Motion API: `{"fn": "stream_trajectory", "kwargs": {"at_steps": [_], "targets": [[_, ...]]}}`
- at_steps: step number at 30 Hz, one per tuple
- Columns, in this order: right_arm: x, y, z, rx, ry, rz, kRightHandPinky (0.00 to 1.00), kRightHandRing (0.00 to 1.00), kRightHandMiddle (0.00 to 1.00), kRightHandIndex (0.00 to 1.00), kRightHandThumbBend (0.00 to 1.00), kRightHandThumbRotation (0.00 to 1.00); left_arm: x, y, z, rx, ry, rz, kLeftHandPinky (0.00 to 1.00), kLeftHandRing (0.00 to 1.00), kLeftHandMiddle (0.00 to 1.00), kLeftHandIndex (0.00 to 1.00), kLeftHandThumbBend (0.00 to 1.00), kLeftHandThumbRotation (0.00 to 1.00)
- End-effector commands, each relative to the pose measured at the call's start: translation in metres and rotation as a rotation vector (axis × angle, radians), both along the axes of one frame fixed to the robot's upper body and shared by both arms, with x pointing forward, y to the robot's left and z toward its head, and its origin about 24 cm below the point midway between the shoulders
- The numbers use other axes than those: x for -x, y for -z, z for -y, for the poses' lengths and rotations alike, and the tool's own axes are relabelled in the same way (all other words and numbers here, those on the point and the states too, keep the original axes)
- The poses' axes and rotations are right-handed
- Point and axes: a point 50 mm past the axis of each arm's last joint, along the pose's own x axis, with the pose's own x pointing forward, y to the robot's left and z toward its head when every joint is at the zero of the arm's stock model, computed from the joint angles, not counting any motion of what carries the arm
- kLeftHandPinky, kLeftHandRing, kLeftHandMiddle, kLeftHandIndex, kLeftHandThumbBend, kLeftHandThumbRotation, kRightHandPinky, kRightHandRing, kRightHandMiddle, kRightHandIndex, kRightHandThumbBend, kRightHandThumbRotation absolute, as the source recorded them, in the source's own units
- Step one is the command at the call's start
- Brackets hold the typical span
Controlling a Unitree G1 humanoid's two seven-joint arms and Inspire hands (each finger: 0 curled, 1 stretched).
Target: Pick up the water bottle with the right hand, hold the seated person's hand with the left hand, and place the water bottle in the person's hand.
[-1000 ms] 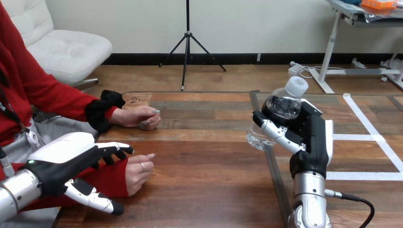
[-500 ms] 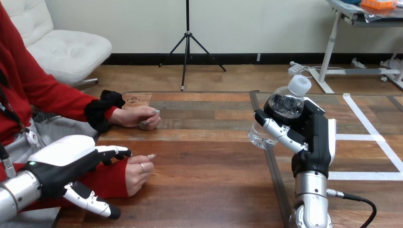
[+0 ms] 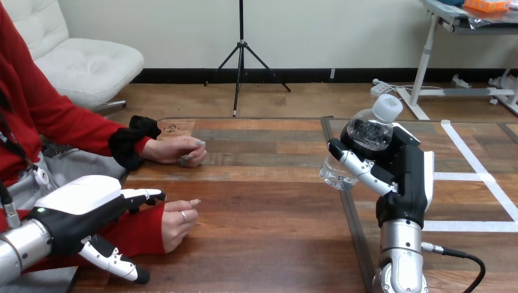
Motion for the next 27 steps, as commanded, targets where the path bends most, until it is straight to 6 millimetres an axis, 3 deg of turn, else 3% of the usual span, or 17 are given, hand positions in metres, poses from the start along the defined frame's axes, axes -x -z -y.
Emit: {"fn": "stream_trajectory", "kwargs": {"at_steps": [1,27], "targets": [[-0.0123,-0.0263,-0.0046,0.001,-0.019,0.122,0.42,0.43,0.46,0.45,0.73,0.0,-0.0143,-0.0218,0.0005,-0.037,0.018,0.078,0.65,0.81,0.88,0.92,1.0,0.43],[-0.0094,-0.0242,-0.0057,-0.004,-0.026,0.123,0.42,0.43,0.46,0.45,0.74,0.0,-0.0183,-0.0178,0.0025,-0.076,0.029,0.138,0.67,0.81,0.87,0.9,1.0,0.43]]}}
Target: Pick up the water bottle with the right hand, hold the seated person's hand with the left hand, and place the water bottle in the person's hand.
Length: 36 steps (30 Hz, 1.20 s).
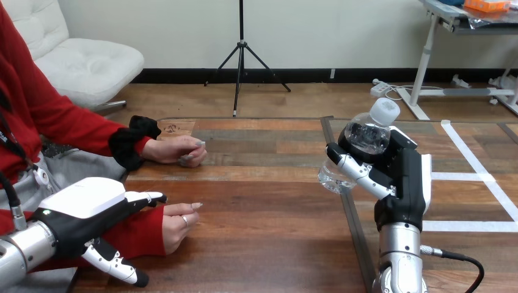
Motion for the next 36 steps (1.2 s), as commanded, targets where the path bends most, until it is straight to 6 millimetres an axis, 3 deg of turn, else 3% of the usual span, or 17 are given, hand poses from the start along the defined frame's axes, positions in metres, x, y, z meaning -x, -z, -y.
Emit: {"fn": "stream_trajectory", "kwargs": {"at_steps": [1,36], "targets": [[-0.012,-0.027,-0.005,-0.006,-0.009,0.133,0.42,0.43,0.46,0.45,0.74,0.0,-0.017,-0.023,0.0,-0.021,0.014,0.115,0.67,0.8,0.86,0.9,1.0,0.42],[-0.009,-0.027,-0.007,-0.027,-0.035,0.15,0.4,0.43,0.46,0.45,0.75,0.0,-0.035,0.0,0.002,-0.135,-0.001,0.122,0.72,0.8,0.84,0.88,1.0,0.34]]}}
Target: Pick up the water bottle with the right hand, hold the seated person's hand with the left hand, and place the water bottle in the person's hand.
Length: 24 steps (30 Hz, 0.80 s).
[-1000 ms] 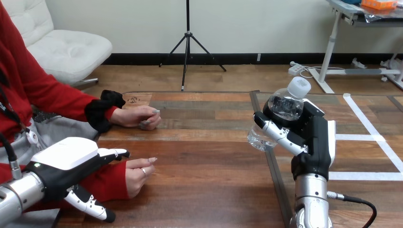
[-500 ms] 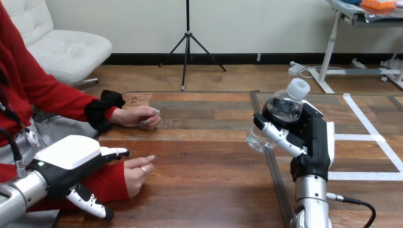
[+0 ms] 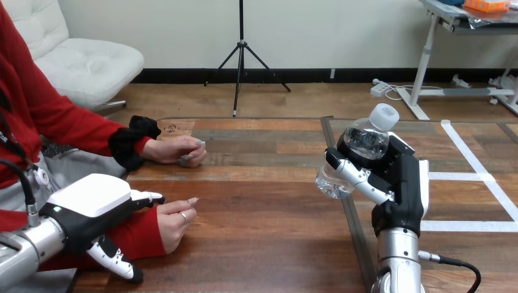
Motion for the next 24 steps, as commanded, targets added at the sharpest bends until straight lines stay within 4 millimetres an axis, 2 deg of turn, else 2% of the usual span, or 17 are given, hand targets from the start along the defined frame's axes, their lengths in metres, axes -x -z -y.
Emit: {"fn": "stream_trajectory", "kwargs": {"at_steps": [1,24], "targets": [[-0.013,-0.032,-0.005,0.002,-0.021,0.163,0.4,0.43,0.46,0.45,0.76,0.0,-0.019,-0.013,0.003,-0.029,-0.005,0.073,0.72,0.8,0.85,0.88,1.0,0.33],[-0.009,-0.035,-0.005,0.002,-0.022,0.182,0.39,0.42,0.46,0.45,0.75,0.0,-0.033,-0.005,-0.003,-0.143,-0.044,0.063,0.74,0.79,0.84,0.87,1.0,0.32]]}}
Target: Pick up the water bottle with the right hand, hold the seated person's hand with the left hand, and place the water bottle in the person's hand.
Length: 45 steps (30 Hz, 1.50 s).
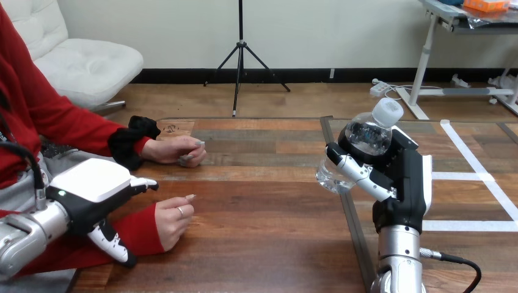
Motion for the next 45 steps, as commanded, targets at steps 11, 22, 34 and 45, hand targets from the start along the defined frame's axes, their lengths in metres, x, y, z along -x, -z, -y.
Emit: {"fn": "stream_trajectory", "kwargs": {"at_steps": [11,22,34,45], "targets": [[-0.008,-0.025,-0.002,0.012,-0.02,0.122,0.39,0.42,0.46,0.45,0.76,0.0,-0.013,-0.002,-0.005,-0.064,-0.041,0.044,0.74,0.78,0.83,0.85,1.0,0.32],[-0.006,-0.027,-0.001,0.012,-0.022,0.129,0.38,0.41,0.45,0.45,0.76,0.0,-0.018,-0.002,-0.003,-0.075,-0.047,0.052,0.7,0.75,0.79,0.82,1.0,0.34],[-0.006,-0.029,-0.001,0.0,-0.025,0.146,0.38,0.41,0.44,0.44,0.76,0.0,-0.022,-0.005,-0.001,-0.051,-0.06,0.028,0.67,0.72,0.76,0.79,1.0,0.32],[-0.006,-0.032,0.0,0.004,-0.027,0.153,0.38,0.41,0.45,0.44,0.75,0.0,-0.023,-0.007,0.001,-0.057,-0.051,0.008,0.63,0.69,0.73,0.77,1.0,0.34]]}}
